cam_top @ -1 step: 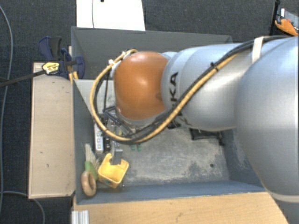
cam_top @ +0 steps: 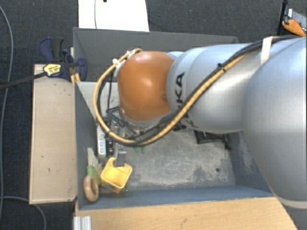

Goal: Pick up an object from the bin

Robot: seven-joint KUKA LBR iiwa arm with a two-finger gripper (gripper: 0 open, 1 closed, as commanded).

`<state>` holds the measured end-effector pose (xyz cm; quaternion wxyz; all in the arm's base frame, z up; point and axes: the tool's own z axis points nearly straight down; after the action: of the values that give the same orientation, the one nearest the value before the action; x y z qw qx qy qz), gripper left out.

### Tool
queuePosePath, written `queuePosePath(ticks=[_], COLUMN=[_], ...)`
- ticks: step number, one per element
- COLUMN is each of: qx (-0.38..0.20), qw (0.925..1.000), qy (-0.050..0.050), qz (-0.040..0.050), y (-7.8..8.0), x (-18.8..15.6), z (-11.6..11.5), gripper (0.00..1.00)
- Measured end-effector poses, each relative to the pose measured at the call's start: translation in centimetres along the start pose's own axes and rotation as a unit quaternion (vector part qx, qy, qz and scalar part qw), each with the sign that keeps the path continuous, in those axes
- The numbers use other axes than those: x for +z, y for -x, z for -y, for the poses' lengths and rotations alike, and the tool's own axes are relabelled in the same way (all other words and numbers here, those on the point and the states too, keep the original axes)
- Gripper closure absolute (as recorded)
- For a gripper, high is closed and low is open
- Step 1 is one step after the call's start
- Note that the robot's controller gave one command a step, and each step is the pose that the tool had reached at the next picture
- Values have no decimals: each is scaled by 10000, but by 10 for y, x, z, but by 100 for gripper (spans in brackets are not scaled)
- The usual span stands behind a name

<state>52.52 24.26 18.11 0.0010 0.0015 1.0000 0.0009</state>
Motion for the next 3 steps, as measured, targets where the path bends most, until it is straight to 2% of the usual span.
queuePosePath(ticks=[1,2,3], qx=[-231,-1139,-1949], qw=[9997,9935,9808], qy=[5,-9,10], qz=[2,-27,11], y=[-20,-30,-41], x=[65,83,63], z=[-5,-5,-10], gripper=[0,0,0])
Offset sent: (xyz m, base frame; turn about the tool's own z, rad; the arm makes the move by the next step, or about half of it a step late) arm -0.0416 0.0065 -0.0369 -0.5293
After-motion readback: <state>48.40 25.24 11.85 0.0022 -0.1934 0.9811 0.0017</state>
